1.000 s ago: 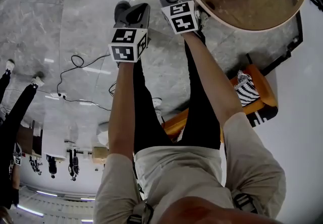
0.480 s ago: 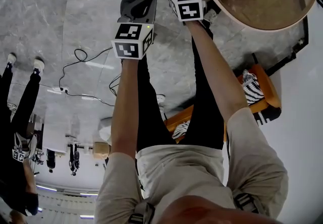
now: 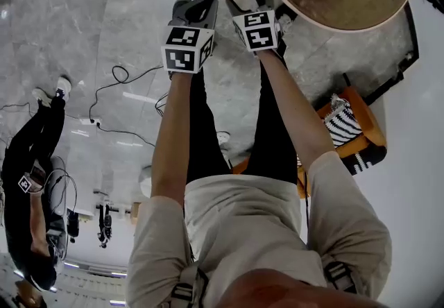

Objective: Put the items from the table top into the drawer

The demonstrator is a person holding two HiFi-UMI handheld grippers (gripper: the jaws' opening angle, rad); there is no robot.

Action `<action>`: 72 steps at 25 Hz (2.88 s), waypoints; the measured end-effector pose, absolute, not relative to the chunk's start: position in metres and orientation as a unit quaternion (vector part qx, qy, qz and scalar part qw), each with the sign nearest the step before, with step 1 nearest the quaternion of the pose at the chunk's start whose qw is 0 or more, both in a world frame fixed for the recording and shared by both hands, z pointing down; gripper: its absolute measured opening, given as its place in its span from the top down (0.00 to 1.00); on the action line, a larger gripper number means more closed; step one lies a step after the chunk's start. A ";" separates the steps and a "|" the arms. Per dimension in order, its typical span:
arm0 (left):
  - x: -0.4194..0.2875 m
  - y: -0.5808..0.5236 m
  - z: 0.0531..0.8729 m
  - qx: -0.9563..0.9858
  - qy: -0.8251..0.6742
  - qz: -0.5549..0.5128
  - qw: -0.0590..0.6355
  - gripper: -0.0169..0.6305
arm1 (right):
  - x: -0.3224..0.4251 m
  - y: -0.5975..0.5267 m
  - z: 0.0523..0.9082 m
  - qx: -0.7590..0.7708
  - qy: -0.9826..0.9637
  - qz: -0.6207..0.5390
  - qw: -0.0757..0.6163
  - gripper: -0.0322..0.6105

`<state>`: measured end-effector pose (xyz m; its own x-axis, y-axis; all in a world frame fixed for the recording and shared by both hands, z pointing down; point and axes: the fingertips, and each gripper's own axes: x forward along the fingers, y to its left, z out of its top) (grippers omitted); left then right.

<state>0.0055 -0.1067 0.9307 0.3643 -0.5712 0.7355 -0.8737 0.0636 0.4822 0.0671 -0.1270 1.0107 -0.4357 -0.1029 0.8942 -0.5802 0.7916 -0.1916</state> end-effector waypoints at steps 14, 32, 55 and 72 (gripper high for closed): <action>-0.010 -0.084 0.671 0.733 -0.496 0.196 0.421 0.94 | 0.105 -0.105 0.722 0.278 -0.823 0.286 0.404 0.52; -0.009 -0.013 0.492 0.805 -0.439 0.202 0.344 0.94 | 0.091 -0.021 0.529 0.334 -0.844 0.317 0.274 0.52; 0.001 0.003 0.488 0.817 -0.421 0.175 0.352 0.94 | 0.101 0.002 0.529 0.341 -0.842 0.312 0.277 0.86; -0.014 0.007 0.491 0.811 -0.428 0.162 0.363 0.94 | 0.104 0.001 0.535 0.358 -0.827 0.355 0.248 0.90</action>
